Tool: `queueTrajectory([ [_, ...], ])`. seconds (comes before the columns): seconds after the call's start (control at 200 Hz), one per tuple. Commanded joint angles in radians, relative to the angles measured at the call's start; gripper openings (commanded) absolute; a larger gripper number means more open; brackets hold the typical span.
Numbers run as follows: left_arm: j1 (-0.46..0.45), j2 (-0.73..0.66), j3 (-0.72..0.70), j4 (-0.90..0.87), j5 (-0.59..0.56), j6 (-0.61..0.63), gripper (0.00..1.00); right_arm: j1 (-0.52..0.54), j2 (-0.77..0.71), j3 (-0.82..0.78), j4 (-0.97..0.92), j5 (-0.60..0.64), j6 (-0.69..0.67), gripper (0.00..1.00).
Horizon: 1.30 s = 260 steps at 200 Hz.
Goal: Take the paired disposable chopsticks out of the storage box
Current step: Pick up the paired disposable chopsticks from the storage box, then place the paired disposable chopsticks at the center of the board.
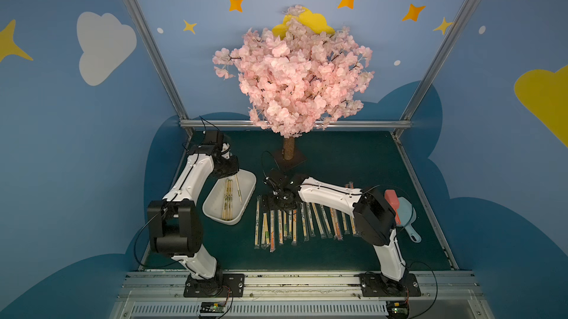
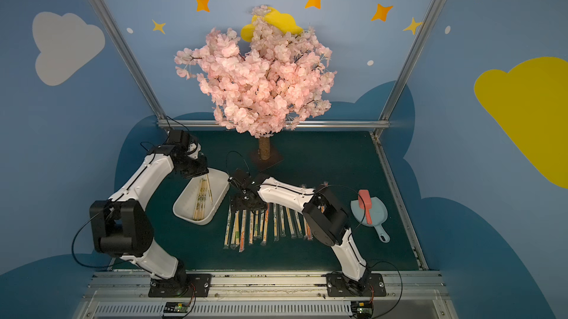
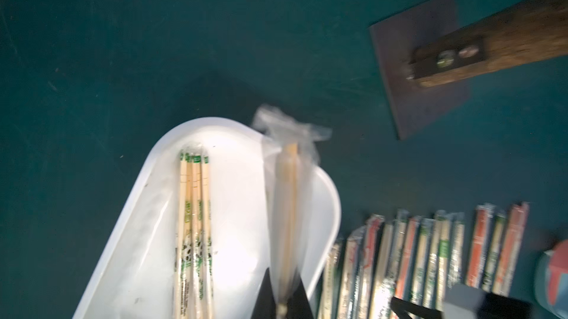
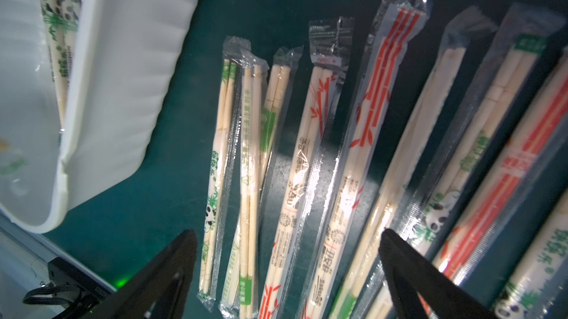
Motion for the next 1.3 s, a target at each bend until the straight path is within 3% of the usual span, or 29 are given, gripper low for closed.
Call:
queueTrajectory([
  [0.0, 0.004, -0.064, -0.050, 0.051, 0.229, 0.015, 0.03, -0.009, -0.053, -0.025, 0.006, 0.014, 0.005, 0.96],
  [0.145, 0.006, -0.157, -0.146, 0.177, 0.420, -0.034, 0.03, -0.024, -0.076, -0.060, 0.023, 0.012, 0.012, 0.96],
  [0.265, 0.004, -0.198, -0.184, 0.182, 0.543, -0.025, 0.03, -0.034, -0.101, -0.100, 0.032, 0.011, 0.016, 0.96],
  [0.486, -0.025, -0.231, -0.220, 0.088, 0.617, 0.043, 0.03, -0.048, -0.166, -0.192, 0.069, 0.016, 0.035, 0.96],
  [0.591, -0.049, -0.232, -0.228, 0.015, 0.569, 0.085, 0.03, -0.053, -0.191, -0.222, 0.071, 0.023, 0.041, 0.96],
  [0.921, -0.156, -0.218, -0.268, -0.078, 0.213, 0.073, 0.03, -0.056, -0.228, -0.272, 0.096, 0.016, 0.054, 0.96],
  [1.296, -0.251, -0.032, -0.254, -0.160, -0.030, 0.043, 0.03, -0.051, -0.225, -0.273, 0.098, 0.011, 0.060, 0.96],
])
